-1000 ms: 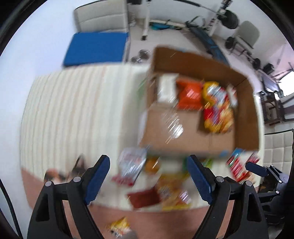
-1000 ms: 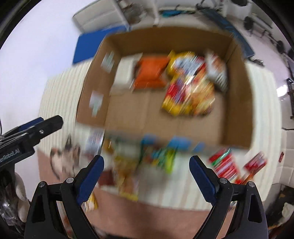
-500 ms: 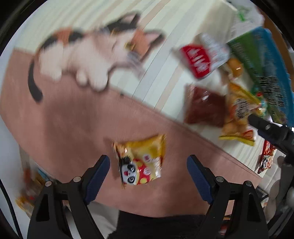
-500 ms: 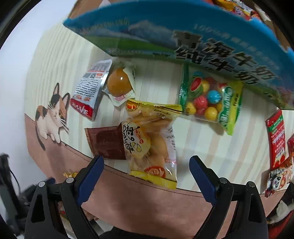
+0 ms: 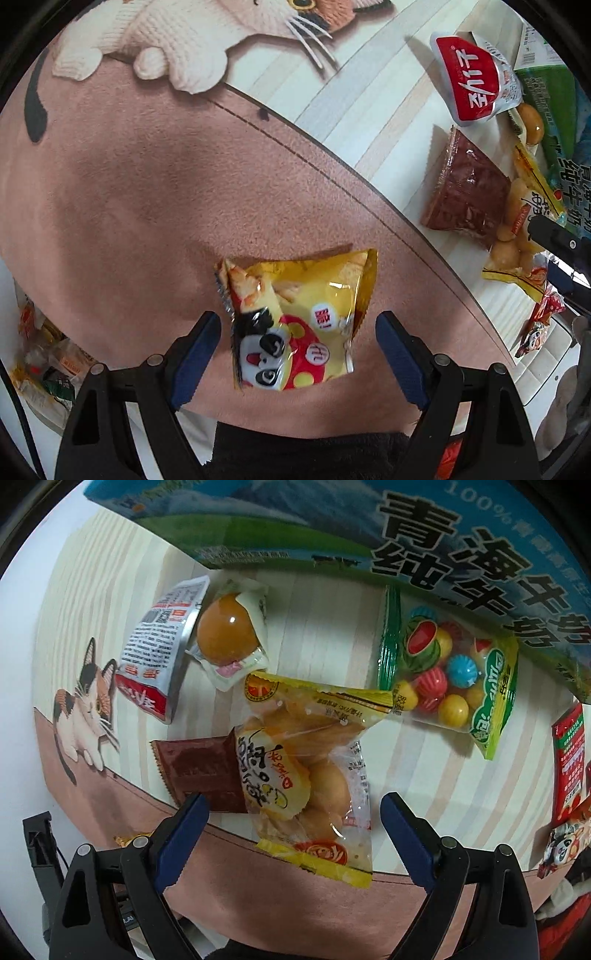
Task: Organize snacks
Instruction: 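Grasp the yellow panda snack bag with the left tool while the right grasps the yellow bread bag, then lower the panda bag with the left tool while the right lowers the bread bag into the box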
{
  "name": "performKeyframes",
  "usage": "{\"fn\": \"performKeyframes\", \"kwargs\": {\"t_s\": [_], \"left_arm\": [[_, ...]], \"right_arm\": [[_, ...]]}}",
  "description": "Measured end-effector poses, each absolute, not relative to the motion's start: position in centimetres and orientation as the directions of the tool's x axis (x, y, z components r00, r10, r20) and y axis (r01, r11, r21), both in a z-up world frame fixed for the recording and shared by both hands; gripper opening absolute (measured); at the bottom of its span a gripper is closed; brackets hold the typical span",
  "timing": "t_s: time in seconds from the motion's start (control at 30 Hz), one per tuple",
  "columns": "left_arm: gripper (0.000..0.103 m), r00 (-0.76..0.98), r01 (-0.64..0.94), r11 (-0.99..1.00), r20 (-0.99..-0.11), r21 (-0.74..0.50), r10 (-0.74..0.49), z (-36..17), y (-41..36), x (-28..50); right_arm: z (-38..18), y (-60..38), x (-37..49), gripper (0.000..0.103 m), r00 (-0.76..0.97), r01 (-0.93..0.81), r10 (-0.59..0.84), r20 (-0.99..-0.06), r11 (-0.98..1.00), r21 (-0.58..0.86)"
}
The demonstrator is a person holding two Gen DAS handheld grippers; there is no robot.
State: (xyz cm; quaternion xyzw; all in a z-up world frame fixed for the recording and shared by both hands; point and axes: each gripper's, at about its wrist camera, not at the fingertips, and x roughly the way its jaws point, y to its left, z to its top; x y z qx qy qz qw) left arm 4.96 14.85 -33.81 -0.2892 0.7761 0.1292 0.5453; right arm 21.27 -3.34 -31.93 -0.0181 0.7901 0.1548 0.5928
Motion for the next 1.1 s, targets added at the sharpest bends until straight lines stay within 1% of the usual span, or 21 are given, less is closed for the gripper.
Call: {"fn": "performKeyframes", "kwargs": {"t_s": [0.1,0.13,0.17,0.3,0.37,0.4,0.43,0.47,0.63,0.83,1.0,1.1], "left_arm": [[0.084,-0.244,-0.582,0.806,-0.923,-0.105,-0.297,-34.0,14.3,5.8],[0.076,-0.246,-0.580,0.808,-0.924,-0.102,-0.293,-34.1,14.2,5.8],[0.070,-0.247,-0.579,0.809,-0.924,-0.101,-0.292,-34.2,14.2,5.8],[0.063,-0.248,-0.572,0.815,-0.929,-0.087,-0.273,-33.9,14.0,6.0],[0.062,-0.248,-0.564,0.822,-0.932,-0.084,-0.266,-33.8,13.7,6.0],[0.061,-0.249,-0.560,0.824,-0.933,-0.081,-0.261,-33.8,13.6,6.0],[0.060,-0.250,-0.556,0.827,-0.934,-0.078,-0.256,-33.8,13.5,6.0],[0.059,-0.250,-0.553,0.830,-0.935,-0.076,-0.253,-33.7,13.4,5.9],[0.056,-0.255,-0.540,0.838,-0.936,-0.071,-0.243,-33.7,12.3,6.3],[0.056,-0.250,-0.524,0.847,-0.936,-0.083,-0.247,-33.2,12.3,7.1],[0.056,-0.233,-0.516,0.851,-0.940,-0.097,-0.249,-32.4,12.0,7.6],[0.056,-0.218,-0.508,0.854,-0.944,-0.107,-0.247,-31.2,11.7,8.3]], "right_arm": [[-32.7,-2.9,21.5,0.096,-0.307,-0.204,0.152,-0.939,0.954,0.221],[-33.0,-2.7,21.5,0.096,-0.310,-0.199,0.151,-0.939,0.955,0.220],[-33.2,-2.6,21.6,0.096,-0.313,-0.197,0.151,-0.938,0.956,0.220],[-34.1,-2.3,21.9,0.096,-0.321,-0.184,0.148,-0.935,0.959,0.215],[-34.6,-2.2,22.1,0.096,-0.326,-0.170,0.154,-0.933,0.961,0.218],[-34.7,-2.2,22.1,0.093,-0.328,-0.168,0.152,-0.932,0.962,0.215],[-35.0,-1.8,21.9,0.085,-0.327,-0.168,0.148,-0.933,0.963,0.212],[-35.0,-2.0,21.9,0.080,-0.327,-0.168,0.144,-0.934,0.964,0.207],[-34.8,-2.2,21.6,0.065,-0.298,-0.177,0.129,-0.946,0.966,0.188],[-34.2,-2.9,21.6,0.054,-0.281,-0.171,0.145,-0.949,0.965,0.198],[-33.8,-3.3,21.7,0.051,-0.275,-0.162,0.156,-0.949,0.965,0.205],[-33.1,-5.2,21.9,0.049,-0.271,-0.156,0.169,-0.948,0.964,0.216]]}}
